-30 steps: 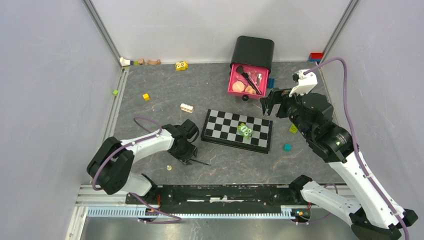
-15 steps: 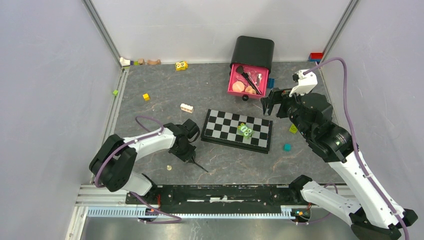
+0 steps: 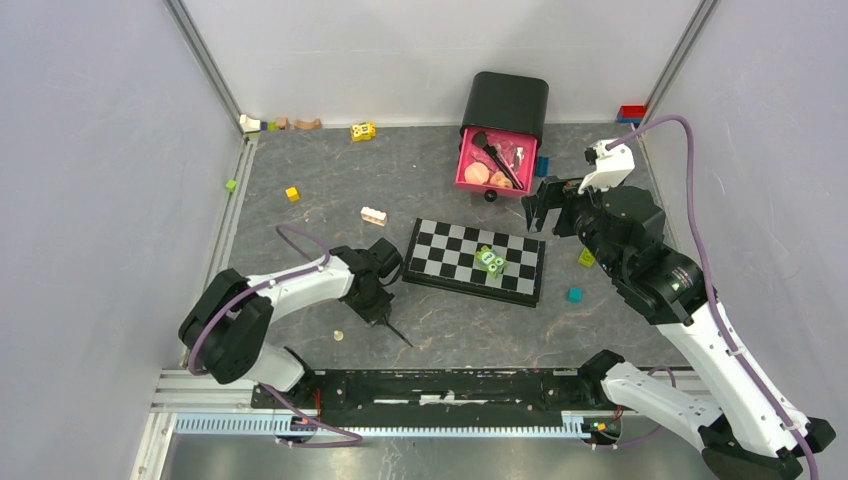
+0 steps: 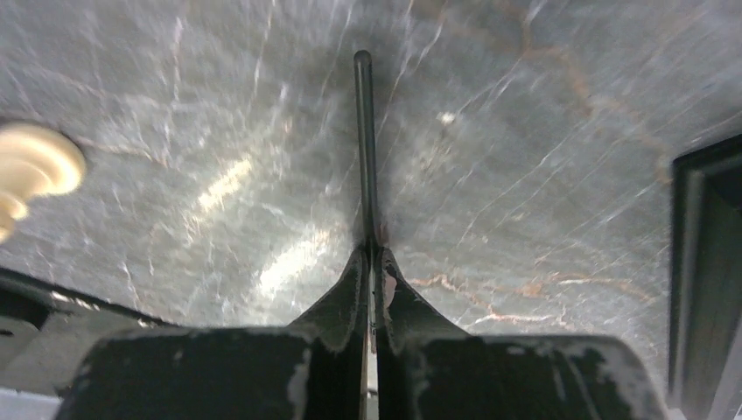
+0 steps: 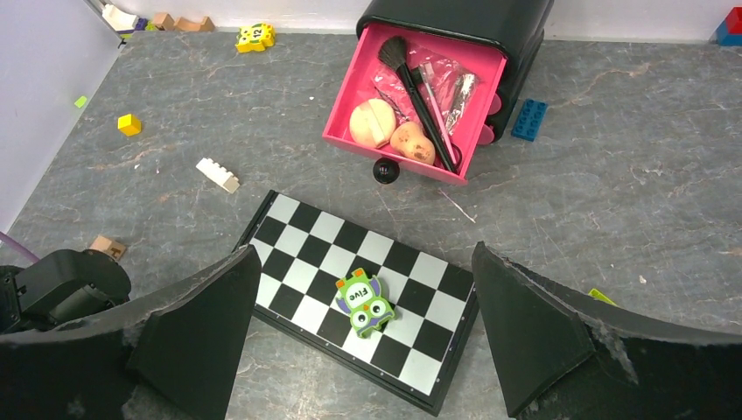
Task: Organize the makeup
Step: Pick up the makeup tool from the center of the board.
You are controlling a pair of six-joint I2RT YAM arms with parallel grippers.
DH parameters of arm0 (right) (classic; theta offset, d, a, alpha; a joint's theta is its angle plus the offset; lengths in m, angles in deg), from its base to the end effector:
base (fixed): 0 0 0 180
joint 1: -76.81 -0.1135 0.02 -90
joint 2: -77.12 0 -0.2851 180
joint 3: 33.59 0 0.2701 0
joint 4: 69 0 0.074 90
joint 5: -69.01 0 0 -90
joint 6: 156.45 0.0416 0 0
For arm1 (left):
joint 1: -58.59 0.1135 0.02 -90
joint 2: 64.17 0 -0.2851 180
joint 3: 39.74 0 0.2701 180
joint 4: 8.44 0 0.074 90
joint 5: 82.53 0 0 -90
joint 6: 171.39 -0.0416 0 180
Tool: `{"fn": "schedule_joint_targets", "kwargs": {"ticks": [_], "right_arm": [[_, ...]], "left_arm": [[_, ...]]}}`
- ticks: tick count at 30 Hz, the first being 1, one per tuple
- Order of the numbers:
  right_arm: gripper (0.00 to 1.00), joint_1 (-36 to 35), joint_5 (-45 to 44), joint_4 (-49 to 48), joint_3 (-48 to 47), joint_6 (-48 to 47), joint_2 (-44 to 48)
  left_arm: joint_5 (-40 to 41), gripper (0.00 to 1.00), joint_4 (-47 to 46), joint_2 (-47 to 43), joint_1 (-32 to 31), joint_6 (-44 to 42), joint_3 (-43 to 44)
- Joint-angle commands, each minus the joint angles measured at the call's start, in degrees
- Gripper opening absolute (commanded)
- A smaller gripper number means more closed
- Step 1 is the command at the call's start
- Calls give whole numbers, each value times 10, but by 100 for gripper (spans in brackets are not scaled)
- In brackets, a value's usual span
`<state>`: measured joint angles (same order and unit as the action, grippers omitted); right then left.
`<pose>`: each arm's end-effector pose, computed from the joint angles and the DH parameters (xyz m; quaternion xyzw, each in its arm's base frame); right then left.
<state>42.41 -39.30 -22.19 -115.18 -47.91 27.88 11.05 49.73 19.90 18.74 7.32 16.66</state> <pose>0.1493 0.0864 0.4456 -0.0111 0.7864 0.1569 0.5974 0.1845 -0.1506 0.1564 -0.4141 0.9090 -0.0191 0.0439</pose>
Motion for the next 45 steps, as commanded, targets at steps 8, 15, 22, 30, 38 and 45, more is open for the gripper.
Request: {"fn": "schedule_joint_targets", "kwargs": {"ticks": [8, 15, 22, 30, 38, 45], "right_arm": [[98, 1, -15, -13, -2, -10, 5], [98, 1, -23, -15, 4, -28, 13], [98, 1, -28, -6, 15, -35, 23], [98, 1, -39, 2, 32, -25, 45], [98, 1, -55, 11, 49, -11, 69], [98, 1, -69, 18, 52, -7, 71]], "left_arm": [[180, 2, -1, -132, 0, -138, 34], [170, 2, -116, -176, -1, -274, 66], [46, 2, -324, -120, 1, -410, 147], [-96, 2, -371, 68, 7, -465, 343], [-211, 2, -410, 238, 36, -444, 505], [-232, 2, -426, 319, 49, -415, 594]]}}
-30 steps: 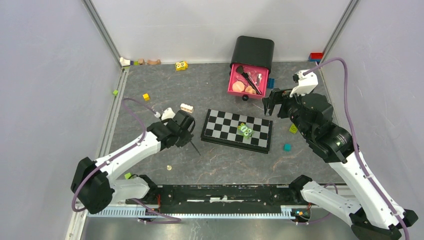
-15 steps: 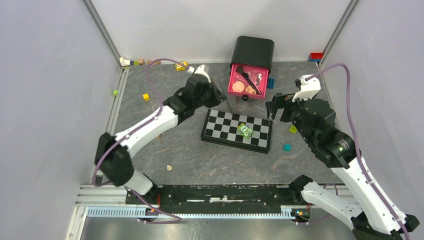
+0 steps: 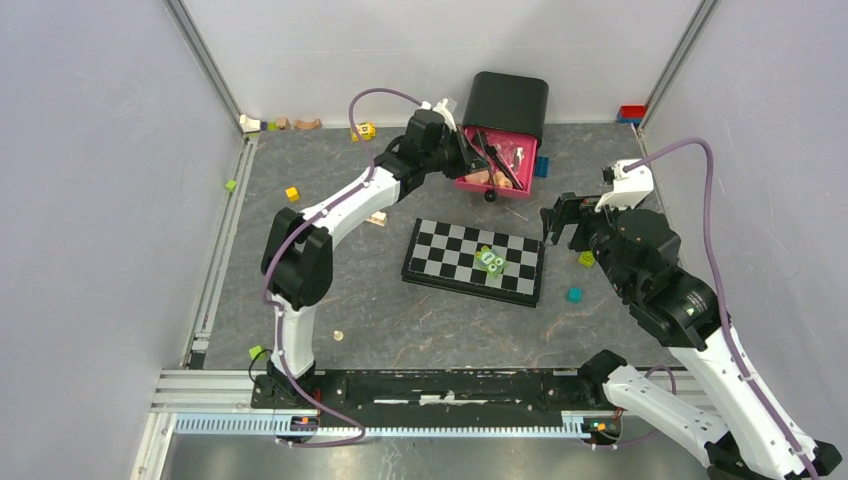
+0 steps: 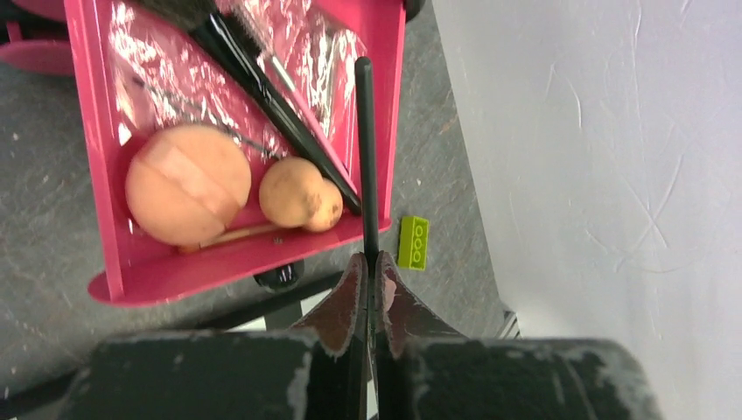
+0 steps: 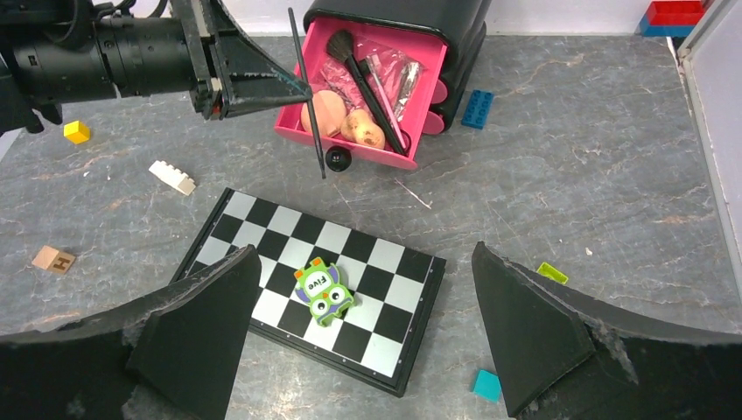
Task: Organize the makeup
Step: Pick up the makeup tool from the center of the board, then place the makeup tool in the drawer.
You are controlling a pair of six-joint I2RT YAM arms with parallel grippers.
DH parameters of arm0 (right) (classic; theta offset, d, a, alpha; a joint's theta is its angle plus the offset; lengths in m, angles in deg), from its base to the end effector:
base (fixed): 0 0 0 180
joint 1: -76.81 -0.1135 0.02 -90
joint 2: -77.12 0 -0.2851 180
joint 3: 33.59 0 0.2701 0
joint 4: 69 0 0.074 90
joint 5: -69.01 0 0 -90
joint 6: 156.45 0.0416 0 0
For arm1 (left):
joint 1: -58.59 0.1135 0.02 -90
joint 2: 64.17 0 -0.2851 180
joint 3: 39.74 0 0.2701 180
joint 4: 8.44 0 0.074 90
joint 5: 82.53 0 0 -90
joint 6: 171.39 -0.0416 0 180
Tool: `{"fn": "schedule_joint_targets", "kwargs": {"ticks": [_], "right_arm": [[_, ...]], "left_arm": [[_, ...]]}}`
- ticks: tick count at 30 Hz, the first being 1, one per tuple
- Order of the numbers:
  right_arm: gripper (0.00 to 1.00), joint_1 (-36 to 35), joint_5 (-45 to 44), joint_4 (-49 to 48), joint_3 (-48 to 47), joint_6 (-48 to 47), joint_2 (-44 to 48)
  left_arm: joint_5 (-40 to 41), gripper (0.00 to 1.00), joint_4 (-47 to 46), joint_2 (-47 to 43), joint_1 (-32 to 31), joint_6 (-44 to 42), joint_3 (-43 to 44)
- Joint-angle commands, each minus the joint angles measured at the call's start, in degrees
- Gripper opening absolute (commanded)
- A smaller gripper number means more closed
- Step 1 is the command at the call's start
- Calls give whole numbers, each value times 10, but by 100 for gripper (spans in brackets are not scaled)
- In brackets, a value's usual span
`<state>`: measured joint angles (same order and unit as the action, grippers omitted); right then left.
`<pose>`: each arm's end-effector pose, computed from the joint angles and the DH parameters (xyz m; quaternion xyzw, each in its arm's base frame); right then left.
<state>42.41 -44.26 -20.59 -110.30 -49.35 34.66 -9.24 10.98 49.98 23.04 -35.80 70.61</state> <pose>0.1262 0.0665 0.4305 0.0063 0.7825 0.1182 0.6113 0.4086 -0.3067 0.3109 0.0074 0.8299 -0.4463 0.3347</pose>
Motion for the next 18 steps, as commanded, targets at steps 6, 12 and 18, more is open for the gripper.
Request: {"fn": "schedule_joint_targets", "kwargs": {"ticks": [6, 12, 18], "right_arm": [[98, 0, -23, -3, 8, 12, 1], [98, 1, -26, -9, 10, 14, -4], [98, 1, -34, -11, 7, 13, -5]], "left_arm": [[8, 2, -78, 41, 5, 68, 63], [44, 2, -115, 64, 5, 159, 63], [86, 2, -126, 87, 6, 257, 73]]}}
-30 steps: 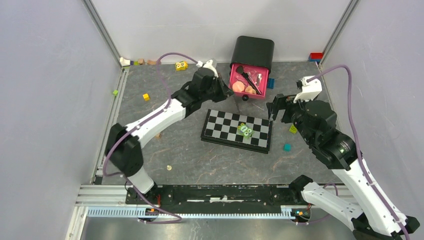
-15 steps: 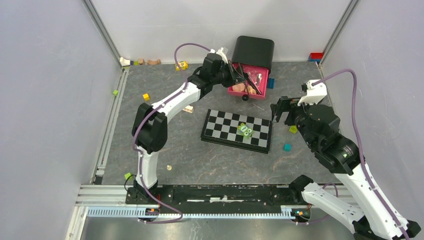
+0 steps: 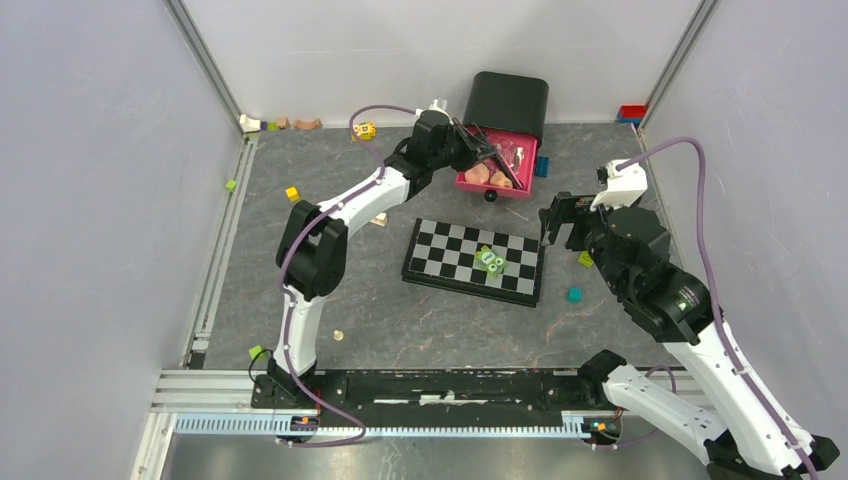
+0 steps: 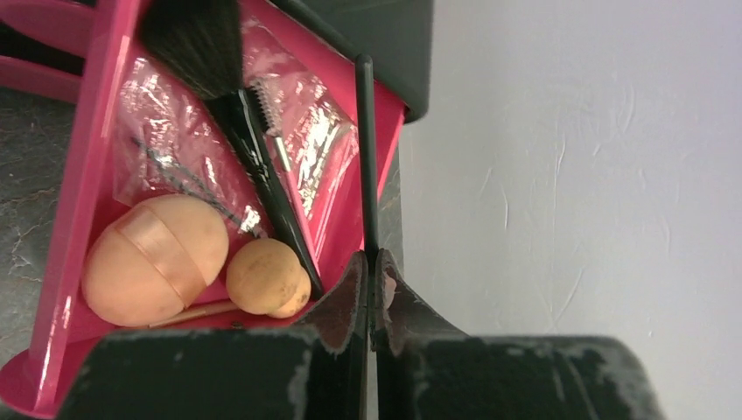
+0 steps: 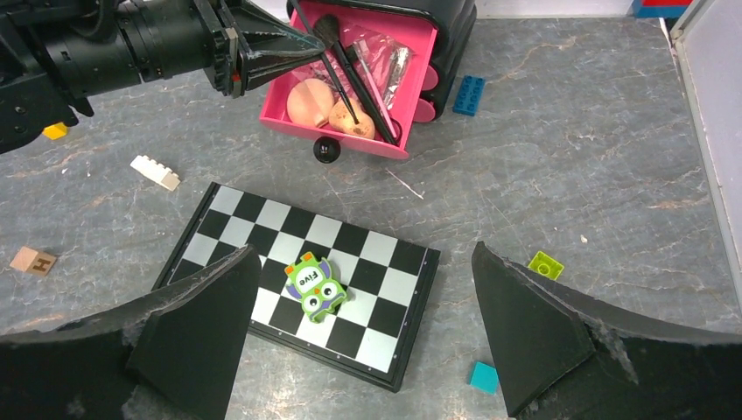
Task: Organize the makeup
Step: Place the makeup tool in the drawer.
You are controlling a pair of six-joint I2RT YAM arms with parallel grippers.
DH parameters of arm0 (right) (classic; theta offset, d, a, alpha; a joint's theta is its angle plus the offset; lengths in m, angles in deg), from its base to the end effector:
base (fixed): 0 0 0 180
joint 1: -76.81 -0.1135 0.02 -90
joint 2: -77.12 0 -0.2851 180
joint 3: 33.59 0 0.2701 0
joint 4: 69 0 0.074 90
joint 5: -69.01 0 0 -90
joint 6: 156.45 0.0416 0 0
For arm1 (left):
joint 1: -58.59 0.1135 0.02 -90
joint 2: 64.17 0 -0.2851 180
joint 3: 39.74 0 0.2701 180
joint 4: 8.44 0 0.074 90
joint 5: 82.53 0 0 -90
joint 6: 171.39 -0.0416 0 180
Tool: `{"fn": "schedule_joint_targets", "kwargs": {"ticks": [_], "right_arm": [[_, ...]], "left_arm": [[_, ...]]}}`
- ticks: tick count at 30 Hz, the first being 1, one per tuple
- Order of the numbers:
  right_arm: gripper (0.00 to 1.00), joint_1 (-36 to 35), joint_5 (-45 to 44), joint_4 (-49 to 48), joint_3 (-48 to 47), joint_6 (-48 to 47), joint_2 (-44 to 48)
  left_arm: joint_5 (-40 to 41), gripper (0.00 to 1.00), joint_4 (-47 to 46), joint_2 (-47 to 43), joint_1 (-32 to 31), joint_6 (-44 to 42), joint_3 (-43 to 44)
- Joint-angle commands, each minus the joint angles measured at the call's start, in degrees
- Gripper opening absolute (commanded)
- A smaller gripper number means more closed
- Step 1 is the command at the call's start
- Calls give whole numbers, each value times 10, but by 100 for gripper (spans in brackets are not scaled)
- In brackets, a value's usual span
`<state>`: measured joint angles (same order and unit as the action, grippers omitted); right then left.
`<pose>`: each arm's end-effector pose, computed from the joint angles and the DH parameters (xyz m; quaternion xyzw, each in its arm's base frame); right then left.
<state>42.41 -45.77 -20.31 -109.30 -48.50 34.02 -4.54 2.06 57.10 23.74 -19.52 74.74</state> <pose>0.1309 0.0685 0.4229 0.0160 0.7909 0.1052 0.6027 0.4429 -0.3189 0.2912 -0.1268 0.7933 -0.4966 0.3287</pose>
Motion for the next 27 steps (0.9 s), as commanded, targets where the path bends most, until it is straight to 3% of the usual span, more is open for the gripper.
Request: {"fn": "schedule_joint_targets", "kwargs": {"ticks": [1, 27], "right_arm": [[98, 1, -21, -14, -4, 5, 0], [98, 1, -41, -4, 4, 6, 11]], "left_arm": [[43, 2, -36, 21, -1, 103, 36], [31, 2, 19, 114, -1, 99, 123]]}}
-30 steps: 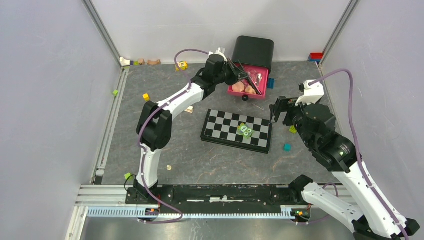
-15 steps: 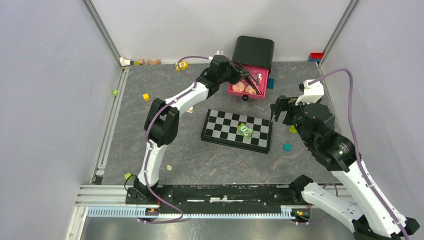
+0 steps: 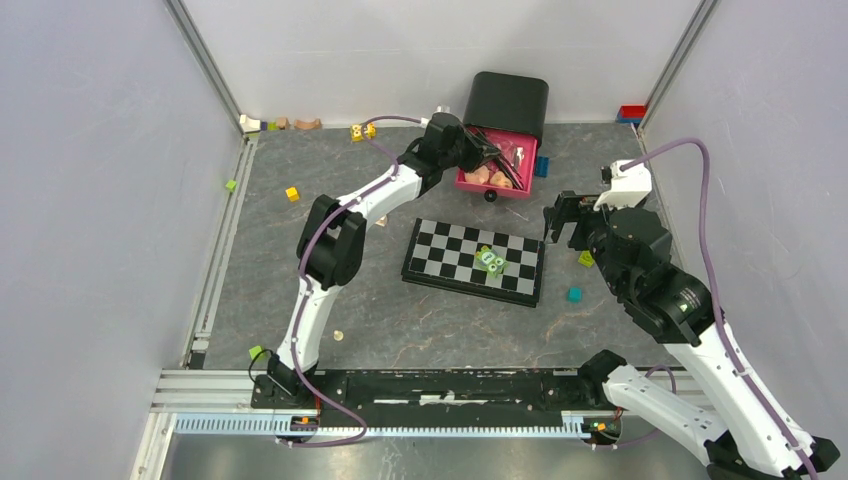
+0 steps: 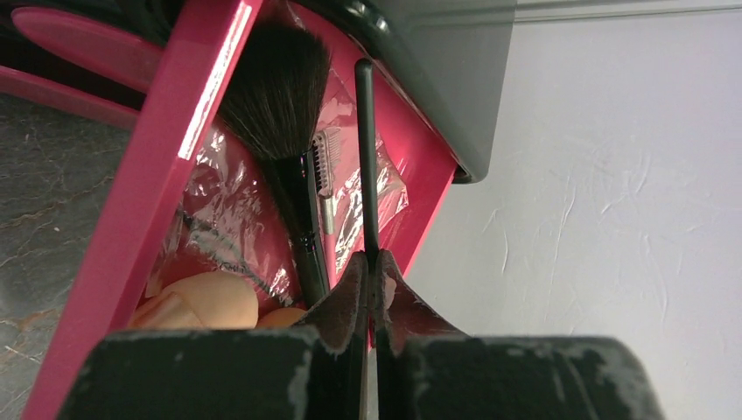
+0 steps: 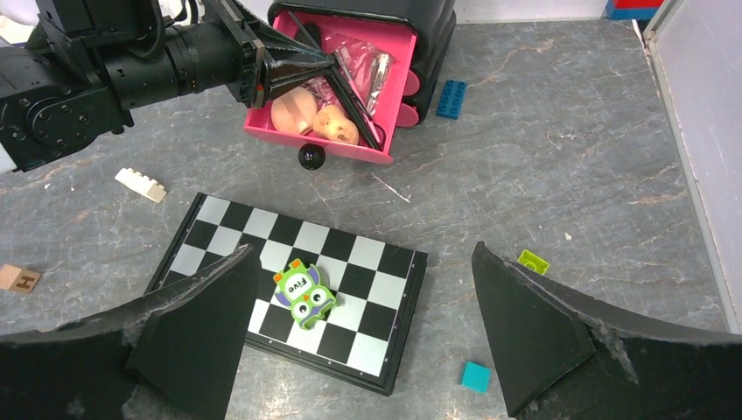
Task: Organize the makeup
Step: Place the makeup tool in the drawer.
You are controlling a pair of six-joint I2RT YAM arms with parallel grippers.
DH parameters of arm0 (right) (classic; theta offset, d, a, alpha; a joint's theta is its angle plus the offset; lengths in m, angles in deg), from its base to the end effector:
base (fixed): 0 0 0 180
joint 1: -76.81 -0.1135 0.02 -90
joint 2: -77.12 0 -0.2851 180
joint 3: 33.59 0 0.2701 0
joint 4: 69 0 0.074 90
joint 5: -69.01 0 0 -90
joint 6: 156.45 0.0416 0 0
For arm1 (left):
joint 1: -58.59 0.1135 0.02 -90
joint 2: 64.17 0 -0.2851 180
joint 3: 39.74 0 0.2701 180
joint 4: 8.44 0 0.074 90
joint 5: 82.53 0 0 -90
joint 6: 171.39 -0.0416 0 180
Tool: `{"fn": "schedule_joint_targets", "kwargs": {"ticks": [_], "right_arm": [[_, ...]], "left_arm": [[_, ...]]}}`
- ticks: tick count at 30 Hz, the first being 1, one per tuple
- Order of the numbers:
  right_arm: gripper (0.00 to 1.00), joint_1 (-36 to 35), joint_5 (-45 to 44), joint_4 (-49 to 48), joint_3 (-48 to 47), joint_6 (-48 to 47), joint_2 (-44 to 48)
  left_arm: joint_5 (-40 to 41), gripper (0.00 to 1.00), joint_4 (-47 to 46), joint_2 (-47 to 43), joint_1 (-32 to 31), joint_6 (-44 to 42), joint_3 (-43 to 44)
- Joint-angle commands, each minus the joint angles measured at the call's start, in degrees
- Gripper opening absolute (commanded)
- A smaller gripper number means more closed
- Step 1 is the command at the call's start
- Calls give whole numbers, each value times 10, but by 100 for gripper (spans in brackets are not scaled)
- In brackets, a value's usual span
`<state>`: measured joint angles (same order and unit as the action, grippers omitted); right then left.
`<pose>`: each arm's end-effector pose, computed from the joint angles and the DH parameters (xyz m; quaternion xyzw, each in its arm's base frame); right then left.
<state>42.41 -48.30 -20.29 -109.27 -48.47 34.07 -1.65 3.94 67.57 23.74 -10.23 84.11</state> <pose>0.1310 0.0666 0.4230 0.0296 0.7888 0.0886 0.6075 0.4766 -0.3399 0.2493 -0.2117 0.7913 -0.4944 0.2908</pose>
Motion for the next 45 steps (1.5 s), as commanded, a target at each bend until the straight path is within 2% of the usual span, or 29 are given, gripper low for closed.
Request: {"fn": "schedule_joint_targets", "kwargs": {"ticks": [1, 18, 24, 28, 45], "right_arm": [[98, 1, -16, -4, 3, 5, 11], [98, 1, -24, 2, -1, 5, 17], [98, 1, -24, 3, -1, 4, 17], [98, 1, -23, 3, -1, 4, 16], [98, 1, -7, -6, 0, 6, 8]], "left_arm": [[2, 2, 1, 12, -2, 5, 32], [-3, 3, 32, 42, -1, -5, 65], [-3, 19, 38, 45, -1, -5, 68], [-4, 24, 39, 44, -1, -7, 69], [-22, 29, 40, -47, -1, -61, 44]]}}
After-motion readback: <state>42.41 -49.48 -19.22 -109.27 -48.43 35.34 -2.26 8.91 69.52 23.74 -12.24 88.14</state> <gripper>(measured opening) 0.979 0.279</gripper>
